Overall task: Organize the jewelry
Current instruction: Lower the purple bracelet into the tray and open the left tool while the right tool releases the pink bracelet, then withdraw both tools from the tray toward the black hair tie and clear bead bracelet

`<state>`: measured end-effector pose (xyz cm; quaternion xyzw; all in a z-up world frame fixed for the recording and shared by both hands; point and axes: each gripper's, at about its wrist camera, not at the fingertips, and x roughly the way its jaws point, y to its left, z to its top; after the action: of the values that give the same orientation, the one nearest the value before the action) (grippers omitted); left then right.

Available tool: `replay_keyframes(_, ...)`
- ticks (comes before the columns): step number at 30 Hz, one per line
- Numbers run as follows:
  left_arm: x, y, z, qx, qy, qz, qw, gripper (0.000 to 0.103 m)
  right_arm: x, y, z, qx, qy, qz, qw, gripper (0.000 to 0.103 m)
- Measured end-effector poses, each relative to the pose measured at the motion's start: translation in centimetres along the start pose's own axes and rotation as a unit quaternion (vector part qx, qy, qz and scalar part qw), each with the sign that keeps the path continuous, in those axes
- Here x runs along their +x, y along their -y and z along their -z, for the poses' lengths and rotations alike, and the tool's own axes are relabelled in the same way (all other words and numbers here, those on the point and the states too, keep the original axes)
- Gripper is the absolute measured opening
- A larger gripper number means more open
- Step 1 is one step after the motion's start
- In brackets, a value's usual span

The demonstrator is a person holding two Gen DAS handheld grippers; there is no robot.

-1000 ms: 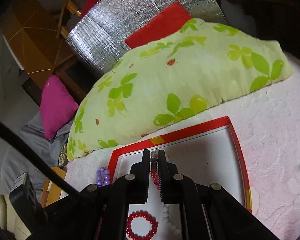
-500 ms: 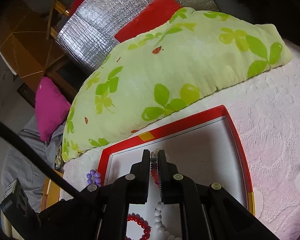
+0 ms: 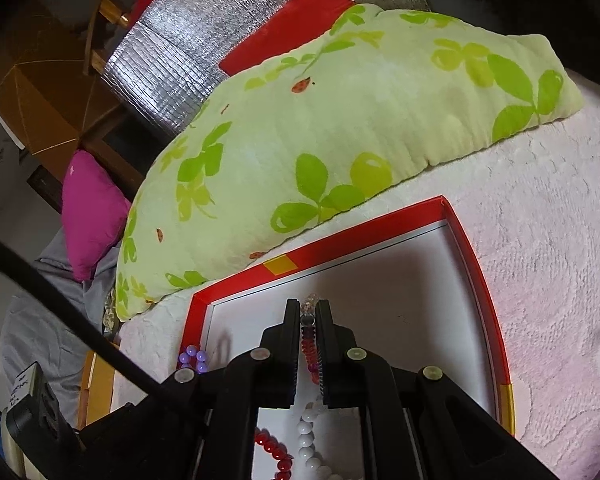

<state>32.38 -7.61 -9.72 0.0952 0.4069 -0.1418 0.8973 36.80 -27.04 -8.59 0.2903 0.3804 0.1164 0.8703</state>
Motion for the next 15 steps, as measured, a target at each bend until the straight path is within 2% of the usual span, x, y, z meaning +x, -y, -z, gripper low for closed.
replay_keyframes(5, 0.2, -0.1, 0.0, 0.002, -0.007, -0.013, 0.9999, 0.012, 0.0, 0.8, 0.0, 0.015, 0.000, 0.010, 1.000, 0.012)
replay_keyframes(8, 0.2, -0.2, 0.1, 0.004, -0.010, -0.017, 0.9998, 0.030, -0.1, 1.2, 0.1, 0.020, -0.002, 0.017, 1.000, 0.012)
replay_keyframes(9, 0.1, -0.2, 0.1, 0.004, -0.009, -0.020, 0.9998, 0.041, -0.1, 1.3, 0.1, 0.022, -0.004, 0.020, 1.000, 0.013)
replay_keyframes(11, -0.2, -0.2, 0.1, 0.008, -0.002, -0.028, 0.9996, 0.050, -0.4, 1.6, 0.3, 0.032, -0.011, 0.016, 0.999, 0.033)
replay_keyframes(13, -0.4, -0.2, 0.1, 0.013, -0.001, -0.035, 0.9993, 0.051, -0.7, 1.7, 0.5, 0.034, -0.008, 0.018, 0.999, 0.043)
replay_keyframes(15, -0.5, -0.2, 0.1, 0.013, -0.003, -0.036, 0.9993, 0.054, -1.2, 1.6, 0.7, 0.030, -0.008, 0.022, 0.999, 0.045)
